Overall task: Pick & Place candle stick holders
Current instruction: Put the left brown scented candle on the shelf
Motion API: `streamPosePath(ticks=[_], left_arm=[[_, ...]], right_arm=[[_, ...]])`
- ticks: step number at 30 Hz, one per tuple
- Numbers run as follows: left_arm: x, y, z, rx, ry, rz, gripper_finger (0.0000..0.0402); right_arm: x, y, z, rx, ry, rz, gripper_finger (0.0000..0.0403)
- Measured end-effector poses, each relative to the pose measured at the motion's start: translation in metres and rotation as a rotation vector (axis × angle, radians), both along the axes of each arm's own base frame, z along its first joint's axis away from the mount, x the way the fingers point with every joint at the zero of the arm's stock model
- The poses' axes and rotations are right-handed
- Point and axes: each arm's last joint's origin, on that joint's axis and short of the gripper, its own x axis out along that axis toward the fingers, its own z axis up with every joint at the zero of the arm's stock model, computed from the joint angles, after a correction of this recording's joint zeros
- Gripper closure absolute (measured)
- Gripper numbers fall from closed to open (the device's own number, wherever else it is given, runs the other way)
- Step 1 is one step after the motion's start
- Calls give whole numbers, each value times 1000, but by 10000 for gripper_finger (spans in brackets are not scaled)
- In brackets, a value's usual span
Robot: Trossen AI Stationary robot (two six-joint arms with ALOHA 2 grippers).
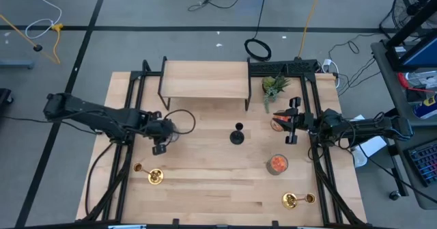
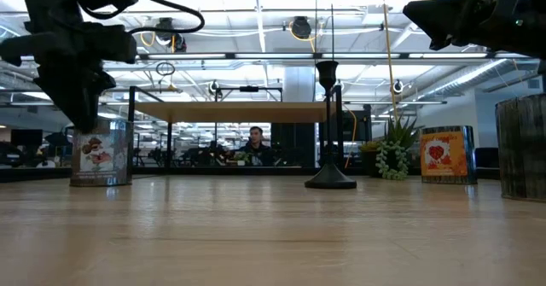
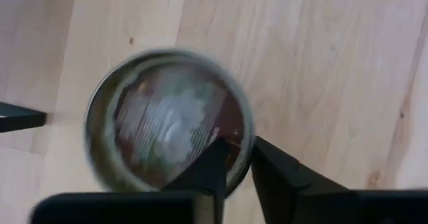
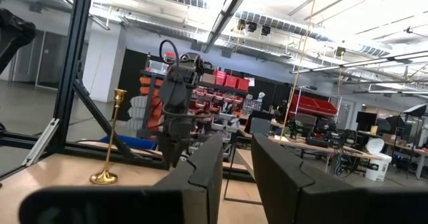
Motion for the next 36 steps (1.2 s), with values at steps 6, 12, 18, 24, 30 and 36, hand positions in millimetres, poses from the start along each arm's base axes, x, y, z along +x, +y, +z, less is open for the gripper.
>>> streamPosePath(ticks=[6,12,18,24,30,36], left_arm=[[3,0,1,-3,-31,-4,391],[22,-8,27,-14,-229,-141,394],[32,-14,73,74,-359,-340,396],[34,-4,126,242,-386,-484,397],[37,30,171,321,-283,-446,392],[51,81,182,365,-161,-351,392]], right_arm=[[0,0,0,-5,0,-2,326],[0,0,0,-19,0,-7,326],[-1,0,2,-20,-19,-7,326],[-2,0,5,-22,-49,-7,326],[-2,0,6,-22,-60,-7,326],[-2,0,6,-22,-60,-7,326]])
